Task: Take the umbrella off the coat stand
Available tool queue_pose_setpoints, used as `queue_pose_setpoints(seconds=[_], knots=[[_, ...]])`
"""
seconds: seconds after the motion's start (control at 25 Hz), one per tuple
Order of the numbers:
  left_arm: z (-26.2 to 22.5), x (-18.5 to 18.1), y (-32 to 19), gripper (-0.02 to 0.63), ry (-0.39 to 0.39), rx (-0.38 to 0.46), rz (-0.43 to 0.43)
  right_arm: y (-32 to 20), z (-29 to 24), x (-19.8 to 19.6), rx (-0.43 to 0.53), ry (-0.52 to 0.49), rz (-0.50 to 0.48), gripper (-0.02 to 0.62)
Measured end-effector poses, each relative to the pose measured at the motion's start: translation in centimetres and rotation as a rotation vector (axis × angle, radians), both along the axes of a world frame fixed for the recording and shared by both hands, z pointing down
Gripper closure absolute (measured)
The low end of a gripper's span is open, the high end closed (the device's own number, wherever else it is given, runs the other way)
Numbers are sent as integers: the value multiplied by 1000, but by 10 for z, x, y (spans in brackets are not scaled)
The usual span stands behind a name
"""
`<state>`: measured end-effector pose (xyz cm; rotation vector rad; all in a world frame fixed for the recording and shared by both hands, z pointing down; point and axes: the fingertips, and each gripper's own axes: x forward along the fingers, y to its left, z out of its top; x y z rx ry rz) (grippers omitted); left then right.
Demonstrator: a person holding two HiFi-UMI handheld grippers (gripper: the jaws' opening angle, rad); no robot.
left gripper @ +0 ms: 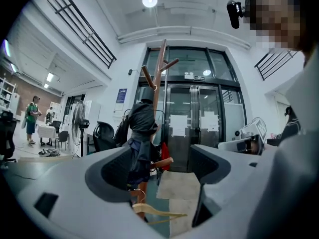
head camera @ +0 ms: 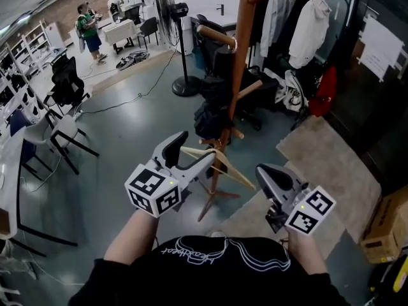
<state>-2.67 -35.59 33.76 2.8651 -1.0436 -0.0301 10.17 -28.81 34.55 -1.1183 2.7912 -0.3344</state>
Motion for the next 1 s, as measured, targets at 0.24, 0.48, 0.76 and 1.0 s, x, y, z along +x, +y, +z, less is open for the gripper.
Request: queue_pose_setpoints(seconds=[0.24, 0.48, 0.76, 1.0], knots=[[-7, 10, -46, 250, -30, 25, -36, -41, -8, 8, 13, 15, -36, 592], [-5, 24, -84, 249, -72, 51, -63, -71, -9, 25, 26, 36, -43, 592], [0, 36, -113, 250, -135, 68, -24, -92, -6, 35, 34, 44, -60, 592], [0, 44, -122, 250, -141, 113, 7, -102, -2, 40, 43, 51, -71, 592]])
